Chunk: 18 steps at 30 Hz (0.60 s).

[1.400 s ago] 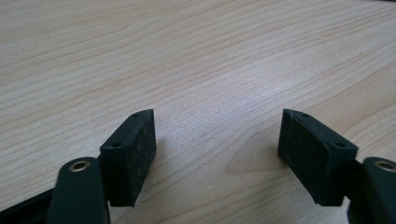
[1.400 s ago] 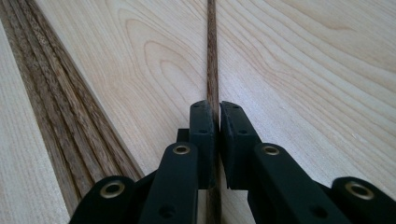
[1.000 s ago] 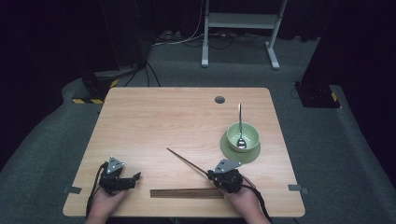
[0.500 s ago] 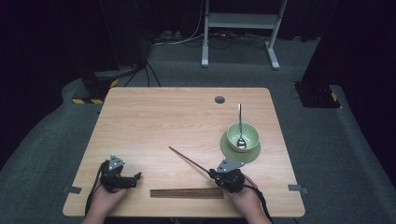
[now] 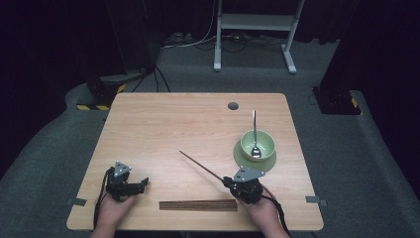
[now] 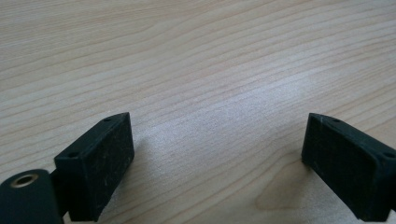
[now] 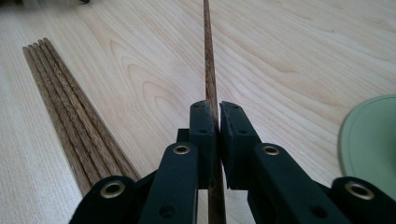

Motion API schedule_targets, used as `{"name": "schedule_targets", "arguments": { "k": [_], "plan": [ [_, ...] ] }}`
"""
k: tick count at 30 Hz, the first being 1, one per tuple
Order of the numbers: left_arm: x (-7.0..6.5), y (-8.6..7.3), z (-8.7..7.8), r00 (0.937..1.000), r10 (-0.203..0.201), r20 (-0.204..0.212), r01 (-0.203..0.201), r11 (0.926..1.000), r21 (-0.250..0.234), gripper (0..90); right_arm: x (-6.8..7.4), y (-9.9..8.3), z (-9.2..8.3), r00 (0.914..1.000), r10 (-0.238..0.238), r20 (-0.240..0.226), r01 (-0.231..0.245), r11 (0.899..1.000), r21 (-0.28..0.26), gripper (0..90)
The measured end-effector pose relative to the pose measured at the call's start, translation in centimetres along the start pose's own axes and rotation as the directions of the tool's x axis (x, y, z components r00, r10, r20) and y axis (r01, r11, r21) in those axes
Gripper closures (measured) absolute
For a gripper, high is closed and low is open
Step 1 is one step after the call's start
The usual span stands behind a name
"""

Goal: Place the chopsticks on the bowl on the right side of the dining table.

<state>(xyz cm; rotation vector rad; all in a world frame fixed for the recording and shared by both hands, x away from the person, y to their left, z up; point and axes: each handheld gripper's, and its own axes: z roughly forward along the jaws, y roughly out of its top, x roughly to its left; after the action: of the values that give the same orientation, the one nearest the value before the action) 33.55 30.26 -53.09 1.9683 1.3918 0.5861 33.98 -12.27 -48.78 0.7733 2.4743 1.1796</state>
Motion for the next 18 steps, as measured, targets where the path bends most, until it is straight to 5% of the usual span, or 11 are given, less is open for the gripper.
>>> {"name": "schedule_targets", "arguments": {
  "k": [12,18],
  "plan": [
    [0.1,0.1,0.1,1.0,0.005,0.003,-0.005,1.0,0.002,8.0,-0.3,0.4,-0.6,1.0,0.009,0.002,-0.009,1.0,-0.022,84.0],
    [0.1,0.1,0.1,1.0,0.005,0.003,-0.005,1.0,0.002,8.1,-0.5,0.5,-1.5,0.9988,0.023,0.042,-0.022,0.999,-0.024,84.2]
  ]
}}
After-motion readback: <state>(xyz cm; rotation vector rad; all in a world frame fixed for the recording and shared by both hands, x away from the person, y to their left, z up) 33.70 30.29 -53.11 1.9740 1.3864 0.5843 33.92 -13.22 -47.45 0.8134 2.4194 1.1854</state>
